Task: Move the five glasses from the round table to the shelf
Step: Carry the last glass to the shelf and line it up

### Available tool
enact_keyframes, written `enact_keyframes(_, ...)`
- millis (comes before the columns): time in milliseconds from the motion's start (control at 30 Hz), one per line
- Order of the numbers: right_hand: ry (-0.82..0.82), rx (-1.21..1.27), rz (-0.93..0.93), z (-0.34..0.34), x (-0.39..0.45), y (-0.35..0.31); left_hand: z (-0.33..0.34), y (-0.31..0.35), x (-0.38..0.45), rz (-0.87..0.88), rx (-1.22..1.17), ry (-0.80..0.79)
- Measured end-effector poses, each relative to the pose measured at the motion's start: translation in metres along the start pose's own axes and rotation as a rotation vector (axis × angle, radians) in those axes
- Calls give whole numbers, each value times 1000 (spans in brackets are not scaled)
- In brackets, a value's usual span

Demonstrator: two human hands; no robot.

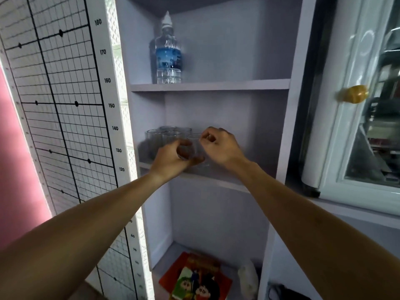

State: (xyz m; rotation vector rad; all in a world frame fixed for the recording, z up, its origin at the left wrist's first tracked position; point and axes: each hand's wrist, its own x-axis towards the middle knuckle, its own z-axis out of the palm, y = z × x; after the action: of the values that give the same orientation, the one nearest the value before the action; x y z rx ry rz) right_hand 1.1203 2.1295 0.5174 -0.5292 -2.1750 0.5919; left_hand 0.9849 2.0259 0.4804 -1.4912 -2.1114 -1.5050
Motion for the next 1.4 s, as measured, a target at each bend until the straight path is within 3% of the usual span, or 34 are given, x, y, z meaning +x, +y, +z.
enact_keyframes(267, 18, 34, 15, 7, 17, 14, 7, -13, 17, 103, 170, 105)
enact_keyframes(933, 121, -51, 47, 24, 27, 12, 9, -14, 17, 201, 156, -63)
enact_keyframes(1100, 219, 25, -51, 33, 21, -2, -11, -29, 14, 259, 169, 61)
enact_keyframes(1233, 61, 20, -120, 48, 23, -21, -34, -58, 17, 296, 136, 103)
enact_keyframes(1400, -73, -41, -43, 65, 27, -30, -44, -69, 12, 288, 94, 77)
